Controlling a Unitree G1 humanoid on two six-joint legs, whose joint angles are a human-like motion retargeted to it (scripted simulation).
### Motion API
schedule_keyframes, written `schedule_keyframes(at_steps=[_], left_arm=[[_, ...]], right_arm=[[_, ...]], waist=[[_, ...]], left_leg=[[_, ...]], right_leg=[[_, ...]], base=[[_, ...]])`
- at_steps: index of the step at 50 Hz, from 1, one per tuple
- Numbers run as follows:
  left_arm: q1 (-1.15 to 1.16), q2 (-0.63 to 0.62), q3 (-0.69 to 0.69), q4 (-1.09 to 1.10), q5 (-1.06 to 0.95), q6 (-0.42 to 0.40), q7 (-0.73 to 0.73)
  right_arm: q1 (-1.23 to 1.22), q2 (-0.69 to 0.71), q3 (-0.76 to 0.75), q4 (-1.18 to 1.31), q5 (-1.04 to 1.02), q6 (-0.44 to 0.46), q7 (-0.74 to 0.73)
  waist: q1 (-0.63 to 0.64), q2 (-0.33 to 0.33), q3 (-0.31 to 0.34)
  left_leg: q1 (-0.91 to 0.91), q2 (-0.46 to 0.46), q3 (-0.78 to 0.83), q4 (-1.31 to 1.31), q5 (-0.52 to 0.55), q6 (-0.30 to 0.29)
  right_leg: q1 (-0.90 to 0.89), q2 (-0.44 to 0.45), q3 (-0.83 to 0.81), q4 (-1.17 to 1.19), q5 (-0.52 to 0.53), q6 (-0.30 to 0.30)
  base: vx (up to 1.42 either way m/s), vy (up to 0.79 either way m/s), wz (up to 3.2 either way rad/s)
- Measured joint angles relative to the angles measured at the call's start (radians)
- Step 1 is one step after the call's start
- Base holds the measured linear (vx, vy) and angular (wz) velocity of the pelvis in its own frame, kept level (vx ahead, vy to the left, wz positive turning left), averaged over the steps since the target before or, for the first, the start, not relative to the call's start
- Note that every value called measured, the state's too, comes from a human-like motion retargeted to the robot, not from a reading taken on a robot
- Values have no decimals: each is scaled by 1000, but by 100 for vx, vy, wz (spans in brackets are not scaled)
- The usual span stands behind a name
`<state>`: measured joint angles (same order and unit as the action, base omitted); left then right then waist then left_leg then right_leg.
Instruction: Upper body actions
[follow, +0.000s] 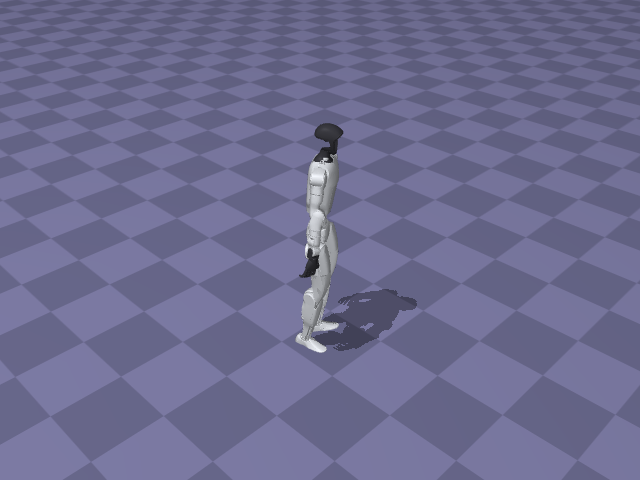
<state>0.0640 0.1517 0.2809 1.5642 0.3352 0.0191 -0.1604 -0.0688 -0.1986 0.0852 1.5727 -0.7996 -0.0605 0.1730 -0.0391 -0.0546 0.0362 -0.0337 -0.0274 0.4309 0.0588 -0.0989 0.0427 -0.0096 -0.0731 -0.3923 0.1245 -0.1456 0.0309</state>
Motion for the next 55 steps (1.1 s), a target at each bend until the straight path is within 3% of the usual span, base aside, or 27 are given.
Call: schedule_keyframes(at_steps=[4,9,16,26,31,34,39,47,55], left_arm=[[-21,-41,7,-1,0,-2,-30],[-16,-95,0,-6,-54,-35,-48],[-17,-90,-99,-11,79,-26,-29],[-36,-88,-111,-43,68,-32,-24],[-58,-93,-104,-47,47,12,36],[-59,-92,-119,-44,47,16,87],[-42,-102,-122,-21,38,2,87],[24,-121,-77,28,19,10,58],[11,-80,-107,-5,101,19,25]], right_arm=[[-8,-8,-13,11,-15,20,-16],[-36,0,4,-7,-12,17,-11],[-32,29,3,-61,58,-21,33],[-47,28,47,-49,37,-13,41],[-44,9,39,-4,13,10,13],[-38,-5,21,30,10,32,-1],[-24,-32,-10,66,-8,60,-25],[1,-56,-55,79,-8,70,-53],[14,-32,-75,89,115,61,-40]], waist=[[69,6,-10],[33,34,-22],[10,48,-64],[-14,59,-24],[30,46,10],[47,38,21],[69,48,32],[13,103,-37],[40,86,-46]], left_leg=[[9,9,27,4,-7,-11],[23,23,25,4,-9,-13],[26,40,17,18,-12,-37],[8,92,-9,190,-79,-78],[-74,123,-29,374,-34,-100],[-111,114,-88,431,19,-115],[-97,71,-207,377,-27,-133],[1,43,-189,95,-20,-73],[28,20,-185,37,4,-51]], right_leg=[[-6,2,64,-17,22,18],[22,32,57,-70,46,2],[34,45,47,-97,51,-16],[73,44,24,-98,39,-37],[80,17,51,-102,47,-44],[78,-1,51,-104,50,-46],[80,-6,63,-106,54,-48],[61,36,62,-104,43,-40],[66,27,61,-105,46,-25]], base=[[-2,-2,-41],[-6,-5,3],[-3,-7,3],[-9,-6,12],[-12,-3,-20],[-11,-2,4],[-3,2,-9],[12,9,-3],[11,5,0]])
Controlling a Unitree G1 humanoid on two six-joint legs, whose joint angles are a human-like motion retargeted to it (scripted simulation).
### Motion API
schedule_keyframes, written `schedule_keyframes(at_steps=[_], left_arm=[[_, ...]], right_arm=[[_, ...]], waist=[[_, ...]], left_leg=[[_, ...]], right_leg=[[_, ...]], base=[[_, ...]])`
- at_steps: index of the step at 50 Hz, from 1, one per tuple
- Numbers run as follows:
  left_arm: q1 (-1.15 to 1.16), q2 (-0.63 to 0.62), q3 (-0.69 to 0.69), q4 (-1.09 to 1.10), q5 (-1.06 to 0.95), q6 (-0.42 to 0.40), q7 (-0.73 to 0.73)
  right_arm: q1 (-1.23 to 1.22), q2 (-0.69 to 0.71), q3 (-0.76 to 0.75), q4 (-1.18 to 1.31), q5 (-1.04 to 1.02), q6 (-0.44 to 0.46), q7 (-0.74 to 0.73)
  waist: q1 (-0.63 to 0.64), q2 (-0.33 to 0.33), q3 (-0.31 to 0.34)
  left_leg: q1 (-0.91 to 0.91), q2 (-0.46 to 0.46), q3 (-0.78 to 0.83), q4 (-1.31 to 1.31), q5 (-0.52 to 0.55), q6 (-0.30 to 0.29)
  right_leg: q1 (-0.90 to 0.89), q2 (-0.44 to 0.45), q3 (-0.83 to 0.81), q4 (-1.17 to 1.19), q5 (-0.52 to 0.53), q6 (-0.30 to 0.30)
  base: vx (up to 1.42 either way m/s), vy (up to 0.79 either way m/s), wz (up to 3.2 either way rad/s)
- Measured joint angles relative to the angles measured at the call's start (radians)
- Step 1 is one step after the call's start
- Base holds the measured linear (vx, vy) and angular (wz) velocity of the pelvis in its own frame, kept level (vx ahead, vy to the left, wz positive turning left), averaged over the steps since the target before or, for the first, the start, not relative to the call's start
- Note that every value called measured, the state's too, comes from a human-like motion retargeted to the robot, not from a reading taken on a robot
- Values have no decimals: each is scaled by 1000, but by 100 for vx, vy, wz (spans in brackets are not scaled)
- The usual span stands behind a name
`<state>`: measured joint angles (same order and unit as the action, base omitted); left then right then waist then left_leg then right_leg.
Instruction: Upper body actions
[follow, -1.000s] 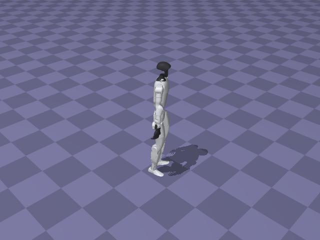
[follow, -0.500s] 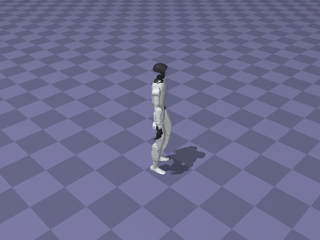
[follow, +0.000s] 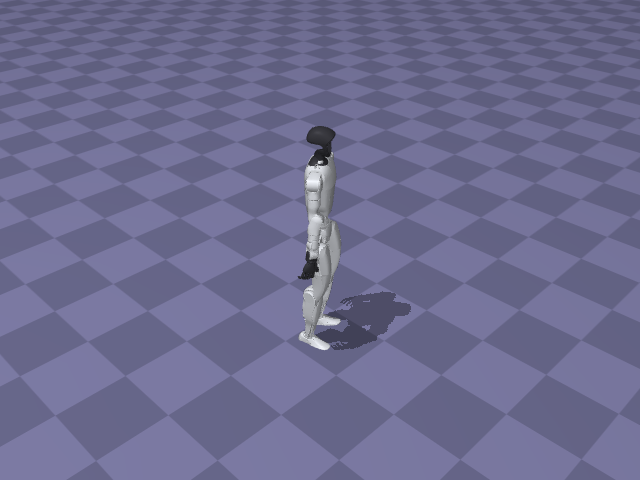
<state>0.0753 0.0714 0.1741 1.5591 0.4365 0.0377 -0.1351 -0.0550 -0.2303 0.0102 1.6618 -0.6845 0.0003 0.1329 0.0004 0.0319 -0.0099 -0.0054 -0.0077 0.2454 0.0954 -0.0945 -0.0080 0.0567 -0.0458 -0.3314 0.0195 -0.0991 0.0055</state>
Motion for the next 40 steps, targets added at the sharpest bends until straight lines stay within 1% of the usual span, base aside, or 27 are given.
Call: schedule_keyframes(at_steps=[5,10,15,23,29,32,35,38,40], left_arm=[[-11,-2,41,-17,-47,-16,-5],[-20,-6,71,-15,-106,-20,-31],[-23,-3,64,-13,-107,-24,-18],[-27,6,45,-7,-77,-30,-17],[-31,20,60,13,-83,-27,-27],[-19,34,62,17,-78,-23,-34],[-11,48,61,28,-65,-11,-24],[-6,54,66,34,-59,-1,-14],[-2,55,75,30,-58,0,-16]], right_arm=[[-17,25,47,-19,-39,2,17],[-22,51,99,-94,-109,-34,15],[-31,64,140,-149,-140,-72,1],[-44,63,148,-168,-119,-88,21],[-60,54,151,-163,-114,-86,2],[-62,55,148,-155,-119,-82,-16],[-52,52,137,-140,-110,-80,-37],[-32,46,121,-114,-102,-72,-57],[-20,41,112,-88,-98,-63,-66]], waist=[[11,-11,-3],[8,-18,-9],[10,-27,-10],[19,-46,27],[27,-53,64],[22,-52,69],[7,-46,67],[23,-53,60],[49,-68,55]], left_leg=[[14,-7,11,-2,-9,14],[25,-16,16,-14,-11,29],[27,-26,22,-20,-13,42],[33,-37,25,-19,-14,60],[30,-22,55,-23,-17,65],[23,-8,72,-26,-15,65],[13,6,66,-23,-14,63],[12,3,75,-24,-15,62],[18,-9,91,-27,-18,60]], right_leg=[[6,-4,9,6,1,9],[8,-7,13,10,3,20],[3,-14,18,14,6,31],[-6,-33,25,57,-8,48],[-59,-23,69,168,-15,76],[-86,-6,110,210,-34,81],[-95,-25,91,215,-49,78],[-90,-61,76,179,-18,88],[-88,-85,81,144,46,114]], base=[[10,9,-11],[11,8,-5],[8,7,-6],[4,5,-2],[-3,-1,-25],[-4,-4,-29],[-3,-5,6],[0,-6,-12],[4,-7,-26]])
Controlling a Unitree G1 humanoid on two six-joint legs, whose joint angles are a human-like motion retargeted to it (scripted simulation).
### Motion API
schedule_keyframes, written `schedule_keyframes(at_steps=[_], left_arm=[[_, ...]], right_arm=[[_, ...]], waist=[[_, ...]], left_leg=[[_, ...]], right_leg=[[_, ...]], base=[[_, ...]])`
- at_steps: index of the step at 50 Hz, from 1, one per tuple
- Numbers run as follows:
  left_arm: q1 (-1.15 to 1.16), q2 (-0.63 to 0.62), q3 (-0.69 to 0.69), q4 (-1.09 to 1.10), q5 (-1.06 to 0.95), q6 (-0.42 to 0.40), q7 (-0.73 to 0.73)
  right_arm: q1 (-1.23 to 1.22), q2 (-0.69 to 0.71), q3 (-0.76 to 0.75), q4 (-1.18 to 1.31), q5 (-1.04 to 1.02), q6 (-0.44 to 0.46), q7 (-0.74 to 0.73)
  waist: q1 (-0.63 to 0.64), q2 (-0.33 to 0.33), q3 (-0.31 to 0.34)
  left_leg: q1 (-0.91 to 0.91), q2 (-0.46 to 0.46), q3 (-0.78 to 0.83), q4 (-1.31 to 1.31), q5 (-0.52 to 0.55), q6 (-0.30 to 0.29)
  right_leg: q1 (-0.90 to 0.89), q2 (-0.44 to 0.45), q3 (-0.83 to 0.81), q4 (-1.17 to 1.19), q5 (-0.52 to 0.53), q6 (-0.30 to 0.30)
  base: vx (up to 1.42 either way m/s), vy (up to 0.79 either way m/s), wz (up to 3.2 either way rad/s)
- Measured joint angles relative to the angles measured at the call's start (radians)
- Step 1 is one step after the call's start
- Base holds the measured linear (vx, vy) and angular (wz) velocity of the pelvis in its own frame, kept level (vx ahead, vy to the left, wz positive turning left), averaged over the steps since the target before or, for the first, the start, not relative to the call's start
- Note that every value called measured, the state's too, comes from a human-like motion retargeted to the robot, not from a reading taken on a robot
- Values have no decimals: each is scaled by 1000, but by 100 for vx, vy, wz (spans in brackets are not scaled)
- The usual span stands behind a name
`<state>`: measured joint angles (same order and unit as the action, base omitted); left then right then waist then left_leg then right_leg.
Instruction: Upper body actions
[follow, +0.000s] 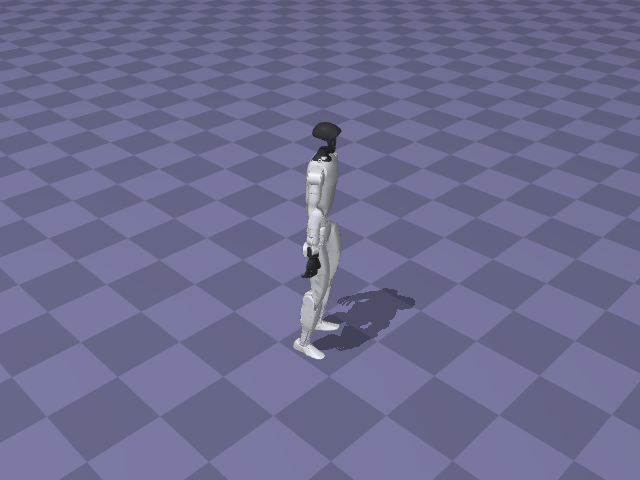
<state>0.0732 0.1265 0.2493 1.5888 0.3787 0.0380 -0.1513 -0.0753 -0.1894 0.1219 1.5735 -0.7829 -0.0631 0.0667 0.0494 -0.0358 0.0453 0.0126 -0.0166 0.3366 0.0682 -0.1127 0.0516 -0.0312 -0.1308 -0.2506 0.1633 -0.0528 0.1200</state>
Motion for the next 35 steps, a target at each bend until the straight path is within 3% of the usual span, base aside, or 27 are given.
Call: schedule_keyframes(at_steps=[5,9,18,26,35], left_arm=[[9,2,21,-18,-26,-19,15],[4,-16,30,-14,-80,-26,64],[-7,-57,5,-27,-79,-29,3],[-29,-75,-56,-85,-34,-76,49],[-32,-93,-64,-44,-59,-98,32]], right_arm=[[12,-2,-5,69,-10,50,-2],[4,-1,-7,66,-38,71,19],[-6,12,-9,-18,-20,24,43],[-17,17,-16,-33,55,3,122],[3,-1,-26,-60,-28,-12,58]], waist=[[5,-1,-13],[16,5,-16],[-48,40,-46],[-49,25,-63],[-58,58,-76]], left_leg=[[7,6,-24,-1,0,-14],[6,16,-20,5,-1,-28],[-13,47,-68,23,6,-57],[-51,55,-61,68,21,-58],[-27,70,-64,11,24,-78]], right_leg=[[33,-25,-111,-73,-13,-6],[48,3,-81,-108,-5,-19],[60,43,-80,-127,-22,-59],[63,43,-100,-141,-31,-81],[59,70,-105,-134,-39,-86]], base=[[3,-12,18],[-8,-15,-1],[-7,-12,27],[-6,-8,27],[0,0,0]])
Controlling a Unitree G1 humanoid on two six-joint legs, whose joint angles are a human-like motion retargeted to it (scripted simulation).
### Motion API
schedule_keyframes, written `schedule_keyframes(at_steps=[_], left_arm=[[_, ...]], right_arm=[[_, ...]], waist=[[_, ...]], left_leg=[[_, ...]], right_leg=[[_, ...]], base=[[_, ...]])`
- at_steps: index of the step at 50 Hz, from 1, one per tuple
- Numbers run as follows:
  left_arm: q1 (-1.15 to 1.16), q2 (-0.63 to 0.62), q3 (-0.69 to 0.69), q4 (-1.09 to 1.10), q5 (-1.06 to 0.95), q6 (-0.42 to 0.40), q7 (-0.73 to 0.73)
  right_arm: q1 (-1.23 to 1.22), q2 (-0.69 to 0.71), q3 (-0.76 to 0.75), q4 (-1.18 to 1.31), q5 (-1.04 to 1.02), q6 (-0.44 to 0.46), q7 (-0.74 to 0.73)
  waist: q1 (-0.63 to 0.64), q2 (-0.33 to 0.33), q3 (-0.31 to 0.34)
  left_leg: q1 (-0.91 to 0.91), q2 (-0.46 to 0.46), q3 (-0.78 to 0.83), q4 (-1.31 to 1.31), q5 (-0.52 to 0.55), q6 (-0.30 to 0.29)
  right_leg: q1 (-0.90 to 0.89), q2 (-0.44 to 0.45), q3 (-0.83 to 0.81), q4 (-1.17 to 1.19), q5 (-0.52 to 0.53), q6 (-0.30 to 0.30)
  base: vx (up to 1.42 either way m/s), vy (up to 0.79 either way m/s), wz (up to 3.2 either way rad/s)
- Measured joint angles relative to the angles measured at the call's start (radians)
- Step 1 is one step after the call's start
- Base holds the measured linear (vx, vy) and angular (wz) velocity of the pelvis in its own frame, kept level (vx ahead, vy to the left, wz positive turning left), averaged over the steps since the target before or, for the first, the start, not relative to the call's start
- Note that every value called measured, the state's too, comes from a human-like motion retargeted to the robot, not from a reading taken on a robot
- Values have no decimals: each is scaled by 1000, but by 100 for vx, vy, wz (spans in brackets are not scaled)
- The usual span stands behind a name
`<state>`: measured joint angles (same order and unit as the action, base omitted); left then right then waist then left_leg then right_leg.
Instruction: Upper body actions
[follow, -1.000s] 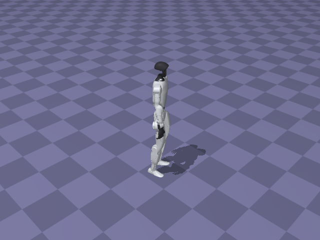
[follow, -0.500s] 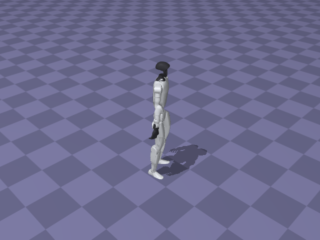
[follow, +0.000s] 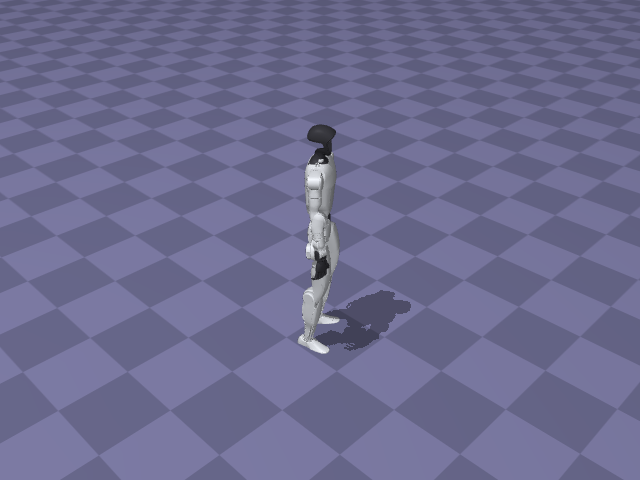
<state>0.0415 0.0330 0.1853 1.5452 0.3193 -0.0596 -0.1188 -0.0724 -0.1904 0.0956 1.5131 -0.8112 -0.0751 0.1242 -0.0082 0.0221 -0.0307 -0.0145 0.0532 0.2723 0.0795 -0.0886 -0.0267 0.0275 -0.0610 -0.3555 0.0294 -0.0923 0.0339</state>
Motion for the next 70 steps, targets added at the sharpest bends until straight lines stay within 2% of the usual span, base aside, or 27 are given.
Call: schedule_keyframes(at_steps=[5,10,19,26,28,30,33,37,40,45,50,53,55,58,61,62,63,65,70], left_arm=[[5,22,-39,44,-73,-66,68],[-5,10,-15,52,-113,-87,100],[-16,-22,-5,-34,-97,-73,29],[49,-25,44,-53,-99,-76,27],[73,-20,64,-37,-124,-60,13],[105,-18,94,-30,-148,-46,6],[150,-4,125,-22,-173,-37,25],[185,29,153,-5,-167,-29,48],[206,66,141,10,-126,-20,44],[220,102,136,73,-36,31,-53],[249,92,146,91,-40,35,-62],[245,82,159,84,-48,33,-54],[240,72,172,77,-65,29,-59],[236,54,192,65,-105,16,-54],[234,46,204,53,-127,8,-44],[232,46,203,51,-128,7,-43],[228,47,199,50,-124,8,-45],[225,52,182,49,-98,10,-49],[194,84,113,1,36,11,-2]], right_arm=[[40,3,-57,-3,48,-28,-18],[82,-15,-83,27,96,-28,-54],[75,-66,-68,183,115,19,-185],[41,-51,-26,187,265,77,-169],[5,-30,-19,187,314,73,-159],[-43,-5,-1,187,349,56,-144],[-132,39,15,177,374,31,-87],[-233,90,10,91,395,12,10],[-302,103,-9,32,427,-10,73],[-379,111,-59,-33,481,-11,142],[-385,127,-54,-90,586,5,211],[-372,129,-52,-99,576,14,203],[-359,129,-46,-87,555,17,186],[-327,131,-37,-51,534,24,166],[-290,133,-38,-8,535,39,172],[-279,131,-42,7,542,39,180],[-267,127,-47,20,553,34,188],[-242,121,-58,42,586,30,192],[-212,108,-78,62,667,28,165]], waist=[[-5,-3,13],[5,-2,20],[16,29,20],[34,43,42],[-19,55,47],[41,48,72],[71,40,105],[79,6,129],[111,-18,139],[181,-16,149],[190,-27,122],[195,-23,122],[190,-22,118],[166,-21,100],[151,1,71],[145,15,60],[134,28,47],[116,57,22],[17,81,-36]], left_leg=[[13,-1,10,4,-8,1],[27,-2,31,-1,-16,2],[22,8,60,-1,-30,1],[27,24,59,50,-53,-19],[24,22,-6,84,-73,-25],[24,40,52,127,-59,-39],[7,55,58,231,9,-63],[-163,80,-50,528,208,-119],[-326,93,-96,765,293,-75],[-534,200,-56,1142,142,4],[-636,193,-66,1284,107,13],[-592,218,-33,1220,112,24],[-532,198,-26,1107,122,17],[-389,107,-45,823,157,-6],[-204,49,-44,459,245,-54],[-144,38,-43,346,243,-67],[-91,18,-65,259,169,-77],[-11,16,-4,114,79,-59],[-11,-13,-53,-27,80,-26]], right_leg=[[6,1,9,2,2,-1],[3,-2,23,7,5,1],[-20,5,43,13,8,-1],[-4,8,55,16,2,-14],[11,8,-6,16,-8,-16],[21,7,58,20,-4,-26],[45,-4,82,21,-4,-37],[56,-48,48,12,-5,-45],[62,-76,19,-2,3,-48],[54,-88,15,-2,8,-61],[38,-103,4,-4,10,-68],[48,-99,-9,-5,5,-69],[57,-99,-21,-6,1,-65],[71,-100,-41,-7,-6,-56],[76,-72,-42,-1,-18,-51],[78,-56,-43,1,-24,-49],[80,-43,-48,4,-30,-46],[84,-16,-50,9,-42,-39],[66,-8,-115,7,-54,-11]], base=[[0,0,0],[2,1,-22],[-2,0,-12],[-2,-4,-1],[-7,-8,93],[-10,-12,-64],[-13,-11,-40],[-22,-13,52],[-18,-11,53],[-10,-3,5],[0,0,0],[5,1,17],[5,2,27],[11,7,27],[17,10,0],[20,13,2],[23,14,7],[27,16,8],[19,19,62]])
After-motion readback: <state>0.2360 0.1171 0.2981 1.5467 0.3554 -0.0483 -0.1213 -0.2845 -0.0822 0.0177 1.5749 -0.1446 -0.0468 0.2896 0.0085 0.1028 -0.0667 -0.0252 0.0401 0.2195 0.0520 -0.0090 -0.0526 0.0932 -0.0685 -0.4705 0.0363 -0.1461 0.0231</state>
